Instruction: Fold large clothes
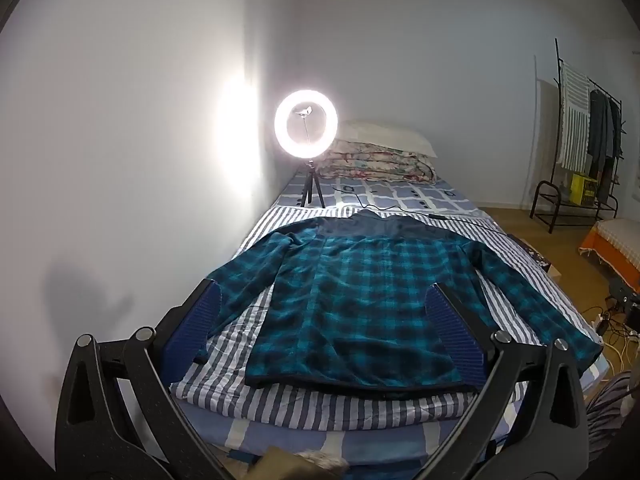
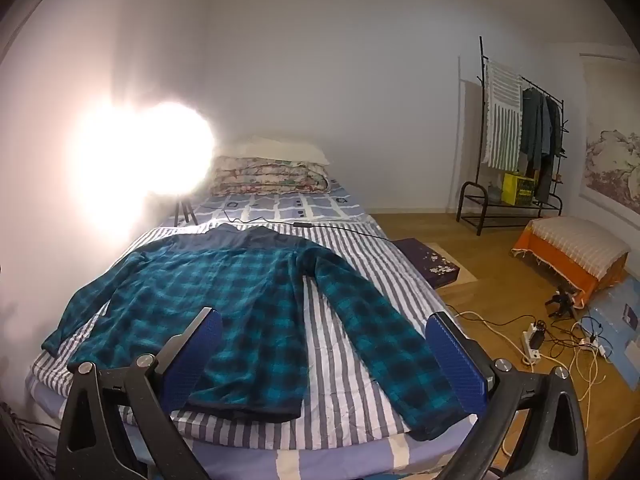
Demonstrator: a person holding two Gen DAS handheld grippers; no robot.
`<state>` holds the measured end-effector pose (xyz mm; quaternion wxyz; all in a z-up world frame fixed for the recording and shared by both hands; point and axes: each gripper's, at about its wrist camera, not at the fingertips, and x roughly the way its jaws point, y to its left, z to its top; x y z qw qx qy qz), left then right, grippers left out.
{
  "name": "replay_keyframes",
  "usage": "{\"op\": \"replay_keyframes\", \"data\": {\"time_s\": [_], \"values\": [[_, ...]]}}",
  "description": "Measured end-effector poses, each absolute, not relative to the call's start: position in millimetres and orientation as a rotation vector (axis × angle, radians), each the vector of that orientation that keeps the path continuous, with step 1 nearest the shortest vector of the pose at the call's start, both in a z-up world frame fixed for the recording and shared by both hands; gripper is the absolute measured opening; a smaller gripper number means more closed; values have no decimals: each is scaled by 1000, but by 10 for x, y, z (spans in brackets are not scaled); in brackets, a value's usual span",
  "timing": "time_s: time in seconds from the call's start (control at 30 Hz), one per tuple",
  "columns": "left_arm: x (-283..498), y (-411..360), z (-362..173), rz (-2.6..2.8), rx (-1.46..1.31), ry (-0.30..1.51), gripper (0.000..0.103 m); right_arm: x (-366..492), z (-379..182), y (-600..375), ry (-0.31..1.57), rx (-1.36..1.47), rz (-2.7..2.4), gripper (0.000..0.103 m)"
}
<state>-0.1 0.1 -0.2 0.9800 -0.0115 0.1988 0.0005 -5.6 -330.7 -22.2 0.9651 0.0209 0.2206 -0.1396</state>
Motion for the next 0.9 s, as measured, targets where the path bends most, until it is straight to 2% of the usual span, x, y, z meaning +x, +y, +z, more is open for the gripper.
{"op": "replay_keyframes", "data": {"time_s": [0.9], "values": [[14,-13,132,2,-14,391,103,-98,-107,-3219,424,-17,-303,103]]}}
